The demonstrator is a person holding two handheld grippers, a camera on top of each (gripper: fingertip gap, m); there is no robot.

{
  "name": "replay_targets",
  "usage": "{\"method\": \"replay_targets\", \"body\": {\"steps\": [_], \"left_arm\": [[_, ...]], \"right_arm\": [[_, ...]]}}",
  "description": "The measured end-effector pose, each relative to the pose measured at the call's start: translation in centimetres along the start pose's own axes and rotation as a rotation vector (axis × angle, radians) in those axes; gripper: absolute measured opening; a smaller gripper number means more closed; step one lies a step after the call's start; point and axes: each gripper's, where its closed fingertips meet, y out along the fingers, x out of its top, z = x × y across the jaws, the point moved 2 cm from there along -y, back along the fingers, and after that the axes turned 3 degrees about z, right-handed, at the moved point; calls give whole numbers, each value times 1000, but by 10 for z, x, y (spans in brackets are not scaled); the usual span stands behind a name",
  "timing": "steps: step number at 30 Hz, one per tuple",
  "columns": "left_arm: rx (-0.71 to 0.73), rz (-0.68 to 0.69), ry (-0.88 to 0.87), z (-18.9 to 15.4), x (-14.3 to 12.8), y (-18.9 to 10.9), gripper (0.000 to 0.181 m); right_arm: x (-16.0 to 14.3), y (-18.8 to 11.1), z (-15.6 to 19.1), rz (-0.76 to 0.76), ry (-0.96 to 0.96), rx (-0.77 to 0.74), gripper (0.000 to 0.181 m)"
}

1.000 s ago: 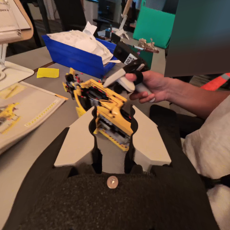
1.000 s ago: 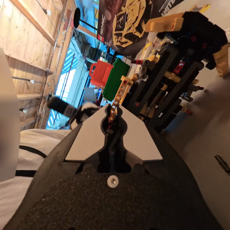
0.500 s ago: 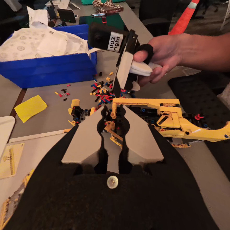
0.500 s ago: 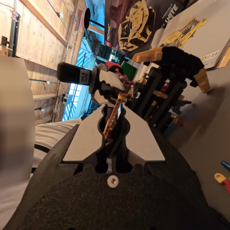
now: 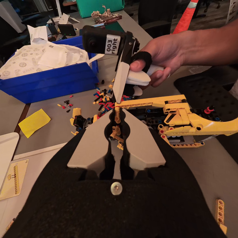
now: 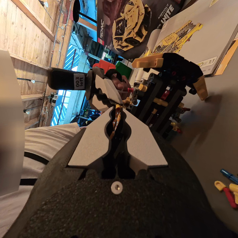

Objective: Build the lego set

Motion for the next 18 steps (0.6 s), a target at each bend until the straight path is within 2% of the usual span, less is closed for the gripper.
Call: {"method": "replay_targets", "body": {"steps": [11,13,15,18], "left_arm": [[26,38,22,-2,2,3,6],[31,44,18,-2,3,4,6],[51,53,6,-2,3,5,6],[113,73,-17,-1,3,4,6]], "right_arm": [[-1,-5,0,-30,8,-1,7],[0,-8,3,-36,-67,-53,20],[-12,-14,18,-3,-201,-91,26],[-43,-24,33,41,-467,-314,37]]}}
